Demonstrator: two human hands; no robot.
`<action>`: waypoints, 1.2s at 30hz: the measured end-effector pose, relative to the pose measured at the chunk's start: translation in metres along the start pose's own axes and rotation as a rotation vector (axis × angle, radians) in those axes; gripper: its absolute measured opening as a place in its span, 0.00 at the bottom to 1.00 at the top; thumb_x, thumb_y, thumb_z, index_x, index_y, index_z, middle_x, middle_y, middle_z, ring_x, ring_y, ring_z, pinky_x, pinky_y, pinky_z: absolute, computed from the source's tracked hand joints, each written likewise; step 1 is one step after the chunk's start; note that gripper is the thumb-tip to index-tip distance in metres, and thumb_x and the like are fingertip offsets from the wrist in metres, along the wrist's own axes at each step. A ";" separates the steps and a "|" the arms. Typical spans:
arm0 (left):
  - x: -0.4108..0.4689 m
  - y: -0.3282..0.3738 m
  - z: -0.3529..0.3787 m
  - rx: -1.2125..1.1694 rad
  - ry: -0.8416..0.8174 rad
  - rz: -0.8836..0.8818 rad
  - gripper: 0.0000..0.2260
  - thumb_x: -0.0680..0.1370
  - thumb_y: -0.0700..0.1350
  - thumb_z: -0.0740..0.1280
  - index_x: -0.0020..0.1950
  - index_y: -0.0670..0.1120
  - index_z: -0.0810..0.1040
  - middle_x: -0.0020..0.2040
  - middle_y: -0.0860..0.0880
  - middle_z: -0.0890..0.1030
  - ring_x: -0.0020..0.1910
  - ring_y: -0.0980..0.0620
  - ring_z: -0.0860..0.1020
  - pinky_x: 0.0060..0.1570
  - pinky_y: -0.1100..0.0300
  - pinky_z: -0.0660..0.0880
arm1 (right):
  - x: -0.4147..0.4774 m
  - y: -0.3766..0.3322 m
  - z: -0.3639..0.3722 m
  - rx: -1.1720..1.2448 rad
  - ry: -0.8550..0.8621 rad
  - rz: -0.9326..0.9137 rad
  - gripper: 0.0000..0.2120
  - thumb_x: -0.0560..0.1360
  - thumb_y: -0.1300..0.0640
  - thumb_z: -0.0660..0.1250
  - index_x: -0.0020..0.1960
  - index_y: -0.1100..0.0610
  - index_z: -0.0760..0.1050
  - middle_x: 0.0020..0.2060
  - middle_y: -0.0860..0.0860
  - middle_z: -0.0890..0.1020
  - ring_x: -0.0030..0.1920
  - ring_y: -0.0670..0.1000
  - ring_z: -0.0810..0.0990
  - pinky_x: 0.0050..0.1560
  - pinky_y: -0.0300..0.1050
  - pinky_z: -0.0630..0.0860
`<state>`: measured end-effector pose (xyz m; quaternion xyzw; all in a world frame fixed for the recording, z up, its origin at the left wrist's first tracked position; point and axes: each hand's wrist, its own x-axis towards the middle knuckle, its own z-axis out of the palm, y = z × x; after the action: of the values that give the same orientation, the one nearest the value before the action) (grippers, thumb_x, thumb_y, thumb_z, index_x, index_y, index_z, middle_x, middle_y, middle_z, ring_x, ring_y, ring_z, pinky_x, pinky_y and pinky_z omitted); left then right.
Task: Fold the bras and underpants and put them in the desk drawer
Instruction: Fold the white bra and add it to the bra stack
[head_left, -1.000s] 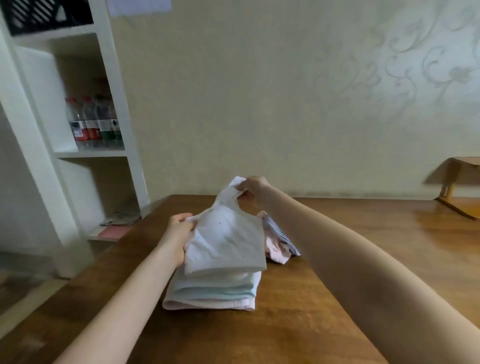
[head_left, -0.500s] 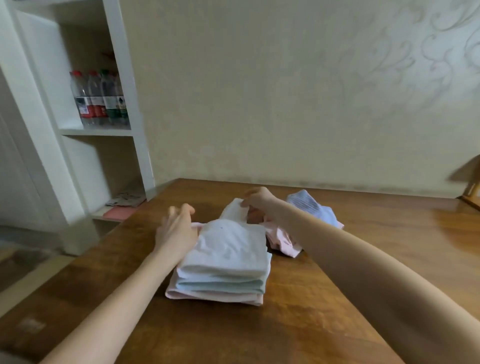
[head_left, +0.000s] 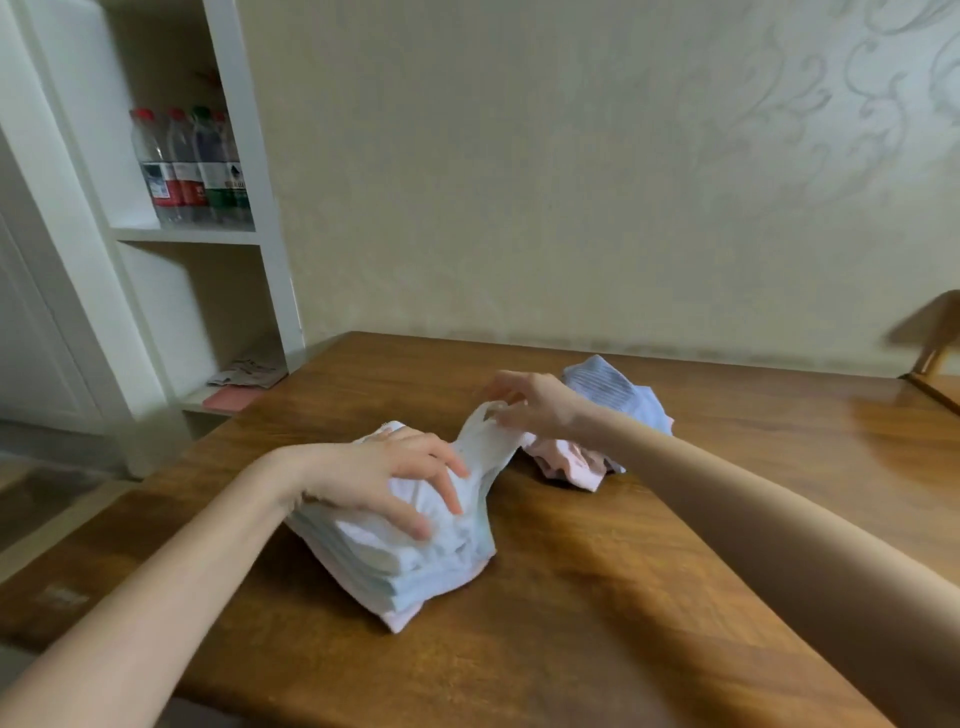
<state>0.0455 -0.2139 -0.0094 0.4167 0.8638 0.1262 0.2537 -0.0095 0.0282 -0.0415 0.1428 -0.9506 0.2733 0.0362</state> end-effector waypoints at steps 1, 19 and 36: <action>-0.002 0.000 0.002 -0.124 0.063 -0.002 0.06 0.74 0.57 0.68 0.46 0.57 0.81 0.64 0.66 0.70 0.66 0.69 0.61 0.67 0.58 0.59 | -0.004 0.005 0.002 -0.052 -0.036 0.002 0.17 0.76 0.53 0.63 0.65 0.49 0.71 0.61 0.50 0.78 0.62 0.52 0.73 0.60 0.48 0.72; 0.003 0.009 0.049 0.120 0.601 -0.446 0.39 0.68 0.68 0.65 0.73 0.59 0.52 0.74 0.54 0.54 0.71 0.51 0.60 0.63 0.51 0.70 | -0.019 -0.018 -0.035 0.454 -0.030 0.244 0.08 0.73 0.72 0.65 0.50 0.63 0.75 0.42 0.57 0.78 0.31 0.50 0.82 0.29 0.39 0.80; 0.000 0.012 0.056 0.059 0.668 -0.471 0.40 0.69 0.67 0.65 0.74 0.58 0.48 0.74 0.52 0.52 0.72 0.49 0.59 0.64 0.53 0.68 | 0.031 -0.009 0.010 0.001 0.018 0.240 0.11 0.73 0.63 0.63 0.53 0.53 0.79 0.48 0.50 0.79 0.47 0.51 0.80 0.47 0.45 0.79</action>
<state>0.0832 -0.2059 -0.0512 0.1508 0.9737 0.1682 -0.0306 -0.0363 0.0074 -0.0407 0.0253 -0.9603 0.2775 0.0118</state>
